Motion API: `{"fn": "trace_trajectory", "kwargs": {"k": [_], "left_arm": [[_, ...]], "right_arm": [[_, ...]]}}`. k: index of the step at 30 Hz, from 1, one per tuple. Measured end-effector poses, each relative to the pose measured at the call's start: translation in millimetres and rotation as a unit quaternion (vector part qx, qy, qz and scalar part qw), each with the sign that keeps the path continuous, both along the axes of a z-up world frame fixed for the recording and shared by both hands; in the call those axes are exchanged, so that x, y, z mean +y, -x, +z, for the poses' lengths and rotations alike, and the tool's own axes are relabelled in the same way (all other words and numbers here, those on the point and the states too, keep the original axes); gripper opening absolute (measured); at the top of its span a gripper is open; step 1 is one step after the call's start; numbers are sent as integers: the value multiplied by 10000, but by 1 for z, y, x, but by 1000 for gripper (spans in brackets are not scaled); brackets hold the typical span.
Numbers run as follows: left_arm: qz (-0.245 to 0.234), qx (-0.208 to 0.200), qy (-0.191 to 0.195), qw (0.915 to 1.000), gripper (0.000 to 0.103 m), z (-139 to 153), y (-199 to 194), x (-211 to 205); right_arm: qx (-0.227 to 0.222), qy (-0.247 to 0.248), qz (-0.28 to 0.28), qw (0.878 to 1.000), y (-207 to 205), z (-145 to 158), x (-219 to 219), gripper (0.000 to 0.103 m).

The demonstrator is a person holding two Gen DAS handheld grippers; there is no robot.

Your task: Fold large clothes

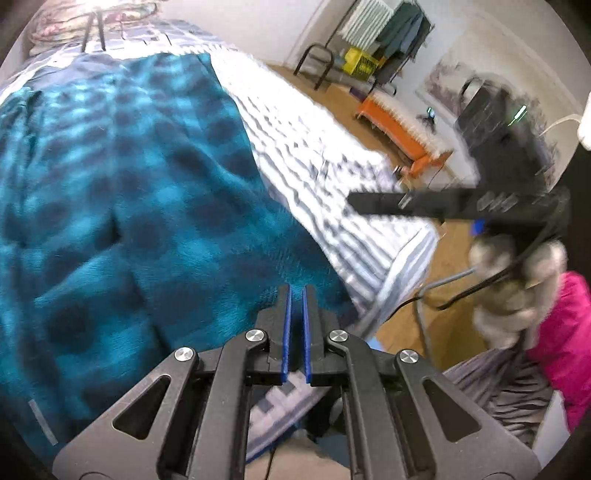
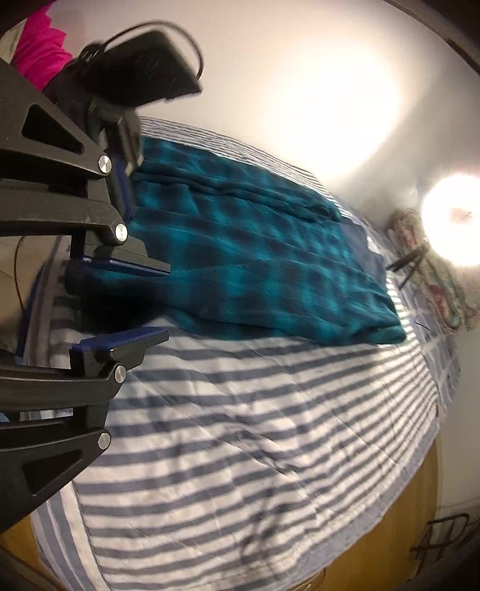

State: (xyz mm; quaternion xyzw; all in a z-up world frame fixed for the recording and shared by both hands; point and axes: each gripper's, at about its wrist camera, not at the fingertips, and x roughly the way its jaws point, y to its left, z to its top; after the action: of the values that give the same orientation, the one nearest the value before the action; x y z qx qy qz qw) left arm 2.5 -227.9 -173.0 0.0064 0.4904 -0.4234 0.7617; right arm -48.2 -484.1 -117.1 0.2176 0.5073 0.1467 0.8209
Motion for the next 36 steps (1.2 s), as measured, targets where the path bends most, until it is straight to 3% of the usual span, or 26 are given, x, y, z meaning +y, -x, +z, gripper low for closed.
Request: {"fn": "trace_trajectory", "kwargs": {"k": [2, 6, 7, 9, 10, 11, 21, 24, 25, 26, 28, 31, 33, 36], "left_arm": [[-64, 27, -387, 9992, 2, -24, -1, -13], [62, 19, -358, 9993, 3, -23, 4, -9], [139, -7, -301, 9995, 7, -15, 7, -7], [179, -175, -215, 9995, 32, -4, 13, -8], [191, -318, -213, 9991, 51, 2, 18, -14], [181, -380, -231, 9988, 58, 5, 21, -19], [372, -250, -1246, 9912, 58, -29, 22, -73], [281, -524, -1408, 9882, 44, -34, 23, -78], [255, -653, -1429, 9872, 33, -34, 24, -78], [238, -644, -1364, 9883, 21, -33, 23, -75], [309, -282, -1041, 9937, 14, -30, 14, -63], [506, 254, -369, 9977, 13, -16, 3, -37], [583, 350, -58, 9977, 12, -3, 3, -23], [745, 473, 457, 9950, 12, 18, 2, 1]], "right_arm": [[-76, 56, -56, 9999, 0, 2, -7, 30], [-204, 3, -168, 9997, -2, 8, -19, 31], [-256, -35, -192, 9995, -1, 10, -23, 31], [-347, -54, -243, 9991, -2, 14, -26, 31], [-381, -58, -266, 9989, -2, 17, -29, 31], [-417, -80, -302, 9986, -2, 19, -33, 31], [-664, -234, -605, 9957, 2, 35, -49, 35], [-698, -376, -663, 9946, 2, 39, -52, 35], [-709, -416, -665, 9944, 2, 40, -52, 35], [-727, -451, -657, 9942, 1, 41, -51, 35], [-761, -473, -620, 9940, -2, 44, -48, 37], [-797, -463, -568, 9941, -12, 48, -44, 44], [-851, -429, -522, 9941, -25, 52, -41, 55], [-900, -428, -467, 9939, -50, 52, -40, 62]]}}
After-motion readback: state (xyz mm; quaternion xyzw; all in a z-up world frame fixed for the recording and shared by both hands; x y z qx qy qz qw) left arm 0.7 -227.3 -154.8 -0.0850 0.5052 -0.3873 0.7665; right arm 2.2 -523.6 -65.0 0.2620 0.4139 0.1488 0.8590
